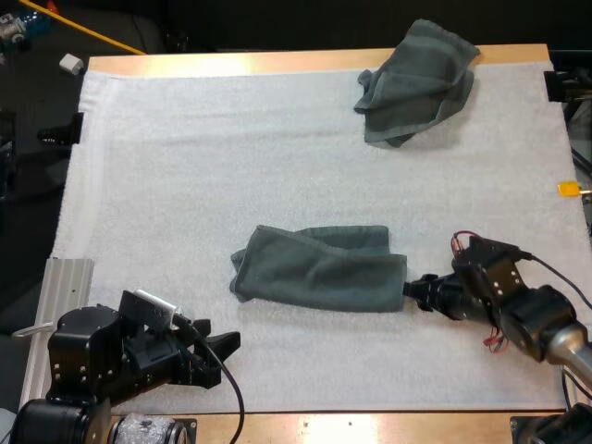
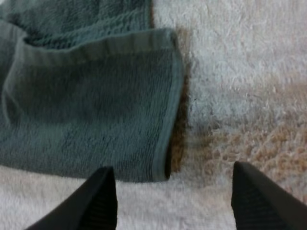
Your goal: Pick towel from pile, fold and stack
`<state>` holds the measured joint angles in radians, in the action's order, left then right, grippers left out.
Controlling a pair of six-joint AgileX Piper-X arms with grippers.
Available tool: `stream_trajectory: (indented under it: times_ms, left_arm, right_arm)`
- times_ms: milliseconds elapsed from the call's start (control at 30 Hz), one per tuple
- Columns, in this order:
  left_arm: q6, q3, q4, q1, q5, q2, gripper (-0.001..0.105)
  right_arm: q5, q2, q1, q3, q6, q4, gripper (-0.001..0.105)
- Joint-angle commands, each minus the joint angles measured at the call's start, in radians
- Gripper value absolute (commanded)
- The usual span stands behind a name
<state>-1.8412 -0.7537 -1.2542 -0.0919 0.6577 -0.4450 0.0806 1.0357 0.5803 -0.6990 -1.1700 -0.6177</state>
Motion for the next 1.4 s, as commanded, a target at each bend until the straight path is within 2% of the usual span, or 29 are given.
stream_trajectory:
  times_ms: [0,200,267,400,700,1133,1167,1233,1300,1333,1367]
  left_arm:
    - [0.003,-0.005,-0.011,-0.005,0.007,0.002,0.055]
    - [0.001,-0.007,-0.013,-0.020,0.014,-0.001,0.055]
    - [0.001,-0.006,-0.004,-0.014,0.011,-0.002,0.056]
    - [-0.001,-0.006,-0.013,-0.011,0.011,-0.002,0.056]
    - [-0.002,-0.005,-0.019,-0.012,0.022,0.000,0.056]
    - [-0.001,-0.006,-0.017,-0.016,0.029,-0.004,0.056]
    - [-0.003,-0.006,-0.017,-0.016,0.030,-0.006,0.056]
    - [-0.003,-0.006,-0.018,-0.018,0.033,-0.004,0.056]
    - [0.000,-0.006,-0.020,-0.016,0.033,-0.004,0.056]
    - [0.000,-0.005,-0.020,-0.016,0.033,-0.004,0.056]
    - [0.000,-0.005,-0.020,-0.016,0.033,-0.003,0.056]
  right_arm:
    - [0.066,0.067,-0.053,-0.004,-0.014,0.052,0.052]
    - [0.188,0.175,-0.135,0.000,-0.034,0.132,0.052]
    - [0.174,0.166,-0.122,-0.002,-0.019,0.135,0.052]
    - [0.236,0.238,-0.122,0.000,0.005,0.209,0.052]
    - [0.292,0.376,-0.118,0.004,0.078,0.340,0.052]
    - [0.371,0.470,-0.115,-0.002,0.138,0.433,0.051]
    - [0.386,0.481,-0.111,-0.004,0.142,0.438,0.049]
    - [0.387,0.482,-0.106,-0.007,0.147,0.441,0.035]
    - [0.388,0.475,-0.107,-0.007,0.152,0.444,0.020]
    - [0.388,0.470,-0.107,-0.009,0.152,0.446,0.006]
    - [0.386,0.456,-0.107,-0.008,0.152,0.450,0.000]
